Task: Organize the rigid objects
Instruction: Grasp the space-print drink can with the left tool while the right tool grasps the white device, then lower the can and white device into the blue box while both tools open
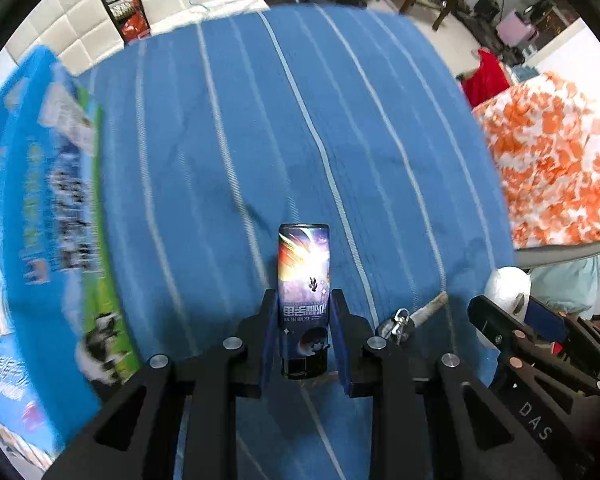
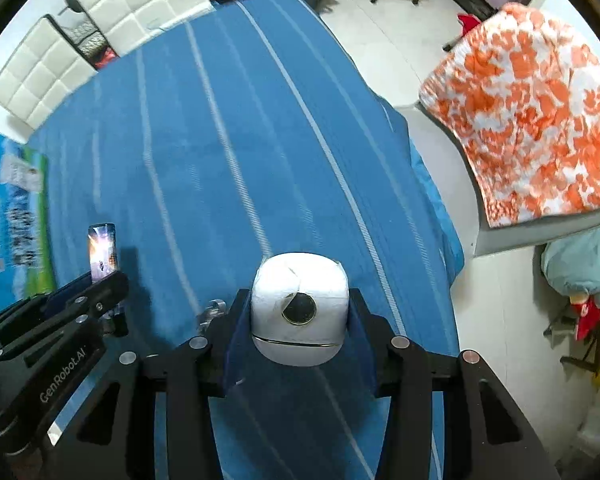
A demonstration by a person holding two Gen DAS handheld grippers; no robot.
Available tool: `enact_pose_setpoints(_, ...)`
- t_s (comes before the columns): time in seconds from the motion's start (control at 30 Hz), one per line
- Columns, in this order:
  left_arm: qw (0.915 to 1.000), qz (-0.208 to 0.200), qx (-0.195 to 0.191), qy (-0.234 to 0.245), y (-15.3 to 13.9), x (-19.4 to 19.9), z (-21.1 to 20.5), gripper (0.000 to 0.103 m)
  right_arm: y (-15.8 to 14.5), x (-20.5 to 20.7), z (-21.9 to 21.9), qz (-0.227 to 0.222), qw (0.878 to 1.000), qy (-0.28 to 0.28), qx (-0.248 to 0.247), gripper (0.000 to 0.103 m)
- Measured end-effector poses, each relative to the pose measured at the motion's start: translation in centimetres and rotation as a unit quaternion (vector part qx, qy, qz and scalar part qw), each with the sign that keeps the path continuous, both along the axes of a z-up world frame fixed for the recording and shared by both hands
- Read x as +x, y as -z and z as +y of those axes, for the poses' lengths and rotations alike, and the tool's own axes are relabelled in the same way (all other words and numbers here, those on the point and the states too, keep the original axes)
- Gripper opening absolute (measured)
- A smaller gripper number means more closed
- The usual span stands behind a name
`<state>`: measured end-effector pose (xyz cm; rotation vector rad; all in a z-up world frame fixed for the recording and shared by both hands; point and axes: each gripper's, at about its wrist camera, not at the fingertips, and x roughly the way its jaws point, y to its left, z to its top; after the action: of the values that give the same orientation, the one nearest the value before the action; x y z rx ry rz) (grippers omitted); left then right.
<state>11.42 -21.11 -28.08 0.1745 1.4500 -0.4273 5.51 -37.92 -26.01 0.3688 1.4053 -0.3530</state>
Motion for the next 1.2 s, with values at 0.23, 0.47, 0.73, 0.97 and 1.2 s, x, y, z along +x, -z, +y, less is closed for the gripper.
enact_pose_setpoints(0.23,0.998,-0.053,-0.028,-0.021,-6.6,-0.1,4.9,0.022,-6.2,0.2,4.5,-0.057,0.997,-0.042,0.011,0.049)
enact_pose_setpoints(0.47,0.9924,-0.106,-0.035,-0.052,-11.4,-0.2,11.3,0.022,-11.6,0.9,12.4,-0.109,0.989,-0.097,0.02,0.049)
enact_pose_setpoints(0.73,0.9876,-0.132,-0.026,-0.08,-14.3,-0.6,17.8,0.022,-14.3,2.3,20.2,-0.137,0.979,-0.148,0.03,0.049)
enact_pose_setpoints(0.97,0.9828,-0.154,-0.028,-0.099,-16.3,-0.1,22.0,0.022,-15.8,3.6,25.0,-0.143,0.973,-0.178,0.02,0.049)
enact_pose_setpoints(1.2,0.9803,-0.16,-0.034,-0.111,-16.6,0.7,24.7,0.022,-16.4,5.2,28.2,-0.147,0.971,-0.189,0.017,0.049)
